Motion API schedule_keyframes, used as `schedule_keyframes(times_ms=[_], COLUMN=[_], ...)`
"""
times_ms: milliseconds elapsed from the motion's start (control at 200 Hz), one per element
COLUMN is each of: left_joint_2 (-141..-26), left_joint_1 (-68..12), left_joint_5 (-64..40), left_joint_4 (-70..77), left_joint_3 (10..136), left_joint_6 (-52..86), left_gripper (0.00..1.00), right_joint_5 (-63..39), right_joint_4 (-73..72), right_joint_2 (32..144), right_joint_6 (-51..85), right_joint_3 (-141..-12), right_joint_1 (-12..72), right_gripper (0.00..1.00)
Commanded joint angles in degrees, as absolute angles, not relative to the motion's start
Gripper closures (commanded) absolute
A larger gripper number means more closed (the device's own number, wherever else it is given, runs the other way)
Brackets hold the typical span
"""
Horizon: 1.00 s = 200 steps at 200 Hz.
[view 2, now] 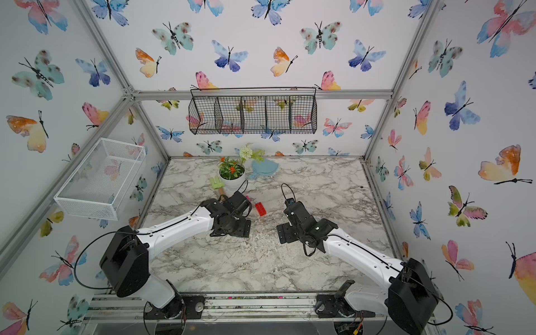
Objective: Assemble a spoon with lego
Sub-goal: Assemble the lego brick with the lego brick, then pick up the lego brick from the center of the board.
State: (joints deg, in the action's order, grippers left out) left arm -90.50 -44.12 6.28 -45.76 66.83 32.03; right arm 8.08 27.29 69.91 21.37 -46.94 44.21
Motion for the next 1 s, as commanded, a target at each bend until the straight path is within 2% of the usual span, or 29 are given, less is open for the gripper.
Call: schedule_keyframes(times_ms=[0, 165, 265, 345, 491, 996], left_joint_2=[-89.64, -85.28, -81.77, -80.25, -82.22, -99.13], left_joint_1=[-44.38, -40.94, -32.52, -24.58, -16.01, -13.28], left_joint_5=[6.84, 8.47, 7.83, 3.39, 0.95, 2.38], left_joint_4=[-48.19, -49.4, -49.25, -47.38, -43.78, -36.38], left_joint_3=[69.51, 70.75, 70.33, 68.62, 66.96, 67.66], left_joint_6=[32.65, 31.8, 28.08, 23.66, 17.18, 7.94], left_gripper=[0.01, 0.02, 0.02, 0.02, 0.01, 0.01], right_joint_5=[8.35, 8.88, 8.0, 7.46, 6.17, 4.86], right_joint_4=[26.96, 27.51, 27.91, 28.35, 28.43, 27.88], right_joint_2=[70.15, 69.88, 69.45, 69.1, 68.97, 76.24], right_joint_6=[21.75, 22.15, 22.27, 22.28, 22.24, 20.92], right_joint_3=[-46.93, -47.11, -47.5, -48.11, -49.3, -52.56], right_joint_1=[43.95, 44.03, 43.98, 44.02, 44.03, 44.01], right_gripper=[0.07, 0.07, 0.07, 0.07, 0.06, 0.06])
